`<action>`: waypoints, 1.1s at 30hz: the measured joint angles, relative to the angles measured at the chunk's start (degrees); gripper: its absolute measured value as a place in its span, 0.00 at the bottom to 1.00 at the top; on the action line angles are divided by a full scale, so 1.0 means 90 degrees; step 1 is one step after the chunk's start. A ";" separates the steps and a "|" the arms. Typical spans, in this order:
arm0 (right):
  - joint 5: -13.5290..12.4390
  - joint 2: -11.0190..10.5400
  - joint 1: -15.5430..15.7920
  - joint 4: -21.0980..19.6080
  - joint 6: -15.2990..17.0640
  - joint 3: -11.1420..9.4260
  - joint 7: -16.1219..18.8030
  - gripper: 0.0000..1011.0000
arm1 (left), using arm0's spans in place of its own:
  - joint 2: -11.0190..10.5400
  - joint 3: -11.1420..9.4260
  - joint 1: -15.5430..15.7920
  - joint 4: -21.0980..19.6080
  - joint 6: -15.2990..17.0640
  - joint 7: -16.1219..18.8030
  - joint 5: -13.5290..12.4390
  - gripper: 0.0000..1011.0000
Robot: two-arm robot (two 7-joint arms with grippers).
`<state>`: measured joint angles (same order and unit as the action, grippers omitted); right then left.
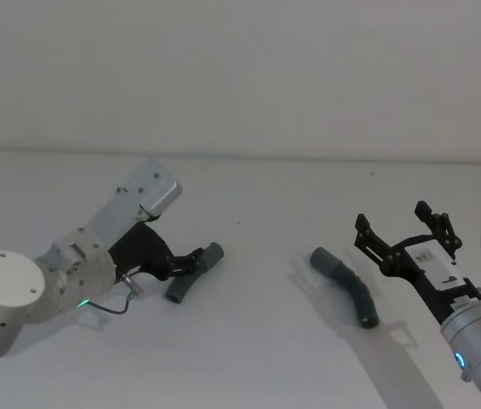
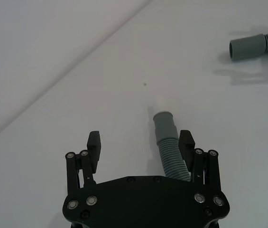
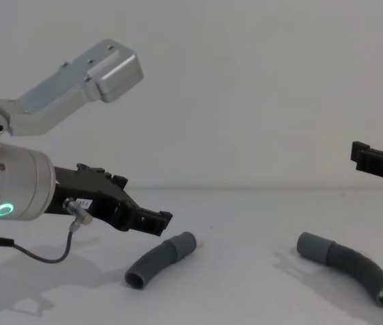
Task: Use both hands to pick up one end of the pipe from the table, align the ends, and insert them.
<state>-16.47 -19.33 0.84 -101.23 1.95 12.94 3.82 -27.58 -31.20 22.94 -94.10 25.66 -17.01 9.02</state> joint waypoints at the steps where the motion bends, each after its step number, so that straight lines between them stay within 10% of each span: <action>1: 0.0000 0.0000 0.0000 0.0000 0.0000 0.0000 0.0000 0.99 | 0.0003 -0.0007 0.0010 0.0004 0.0027 -0.0012 -0.0002 0.99; 33: 0.0000 0.0000 0.0000 0.0000 0.0000 0.0000 0.0000 0.99 | 0.0596 -0.0185 0.0505 0.0746 0.0605 -0.0288 -0.0126 0.99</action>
<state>-16.46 -19.33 0.84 -101.23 1.95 12.94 3.83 -22.22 -32.87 27.48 -87.38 31.11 -19.60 7.89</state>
